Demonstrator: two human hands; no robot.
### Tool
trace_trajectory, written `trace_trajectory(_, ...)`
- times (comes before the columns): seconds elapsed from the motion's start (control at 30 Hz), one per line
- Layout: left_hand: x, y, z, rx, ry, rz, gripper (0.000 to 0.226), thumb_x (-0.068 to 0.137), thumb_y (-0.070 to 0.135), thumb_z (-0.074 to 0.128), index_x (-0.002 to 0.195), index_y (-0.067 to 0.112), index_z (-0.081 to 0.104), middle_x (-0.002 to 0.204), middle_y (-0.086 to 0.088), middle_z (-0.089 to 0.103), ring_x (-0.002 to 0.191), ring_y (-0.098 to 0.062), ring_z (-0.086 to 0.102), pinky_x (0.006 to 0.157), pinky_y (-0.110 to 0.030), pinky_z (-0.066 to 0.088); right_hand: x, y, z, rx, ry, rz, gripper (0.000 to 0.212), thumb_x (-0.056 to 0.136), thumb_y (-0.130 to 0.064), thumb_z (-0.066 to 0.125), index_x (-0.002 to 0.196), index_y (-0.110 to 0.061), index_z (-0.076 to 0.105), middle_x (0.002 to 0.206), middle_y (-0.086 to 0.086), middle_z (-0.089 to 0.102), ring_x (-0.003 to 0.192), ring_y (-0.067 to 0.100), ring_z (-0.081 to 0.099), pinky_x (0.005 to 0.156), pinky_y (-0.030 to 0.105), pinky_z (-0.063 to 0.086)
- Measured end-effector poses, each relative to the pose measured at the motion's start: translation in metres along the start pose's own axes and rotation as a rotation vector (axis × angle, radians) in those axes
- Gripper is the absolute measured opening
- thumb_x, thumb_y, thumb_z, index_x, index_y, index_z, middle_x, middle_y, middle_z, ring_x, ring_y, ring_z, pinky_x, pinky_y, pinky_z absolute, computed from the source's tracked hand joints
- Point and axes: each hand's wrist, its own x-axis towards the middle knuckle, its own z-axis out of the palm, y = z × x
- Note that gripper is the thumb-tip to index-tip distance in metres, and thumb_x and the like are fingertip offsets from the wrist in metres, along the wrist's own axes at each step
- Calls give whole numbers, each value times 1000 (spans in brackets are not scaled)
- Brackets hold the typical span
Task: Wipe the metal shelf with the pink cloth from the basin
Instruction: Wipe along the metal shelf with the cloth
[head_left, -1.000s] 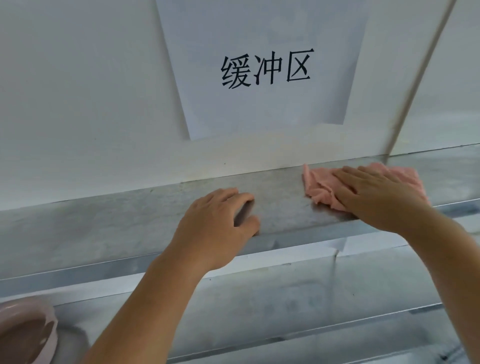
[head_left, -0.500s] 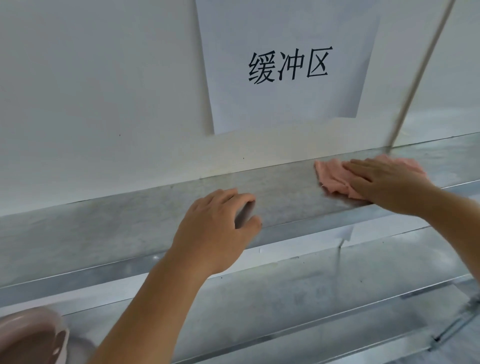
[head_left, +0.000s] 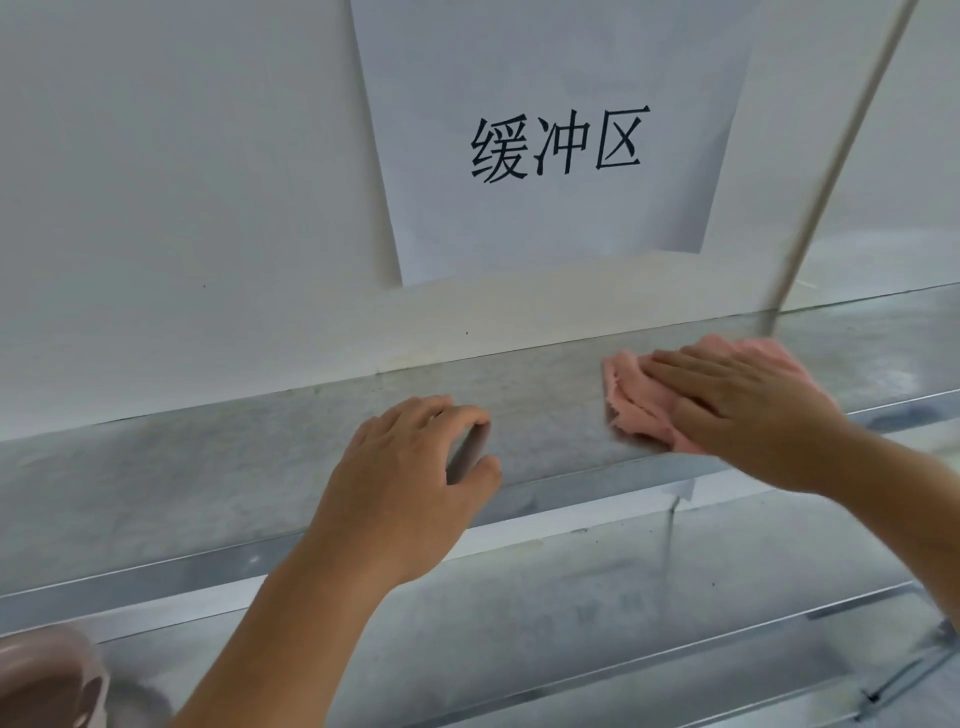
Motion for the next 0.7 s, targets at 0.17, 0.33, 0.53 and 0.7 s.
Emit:
trace_trajectory(0.17,8,19,8,-7,-7,3,37,96,54,48,132,47,52,139,26,46,124,0,30,102,-26,28,0,0,6,34,-56,-27,90,89,-61,-25,165,-40,19,170,-17,28,156,10,24,126,39,17)
trace_trajectory(0.33,20,45,20,-1,-14,22,38,97,52,47,134,45,51,142,23,46,125,-3,28,105,-30,28,2,-2,11,70,-84,-7,84,87,-58,-11,166,-39,12,175,-13,18,160,13,14,130,46,10)
trace_trajectory(0.53,34,69,35,15,-30,34,43,96,52,47,137,43,51,142,21,48,132,-7,36,108,-33,33,-5,-7,6,98,-95,-31,94,80,-57,-17,167,-31,8,177,-5,12,163,19,7,130,51,6)
trace_trajectory(0.7,44,86,47,31,-29,20,47,95,57,44,139,42,50,145,20,47,135,-7,35,106,-32,33,-4,-6,11,187,-45,-4,87,85,-58,-9,166,-33,12,176,-6,14,162,15,8,131,49,2)
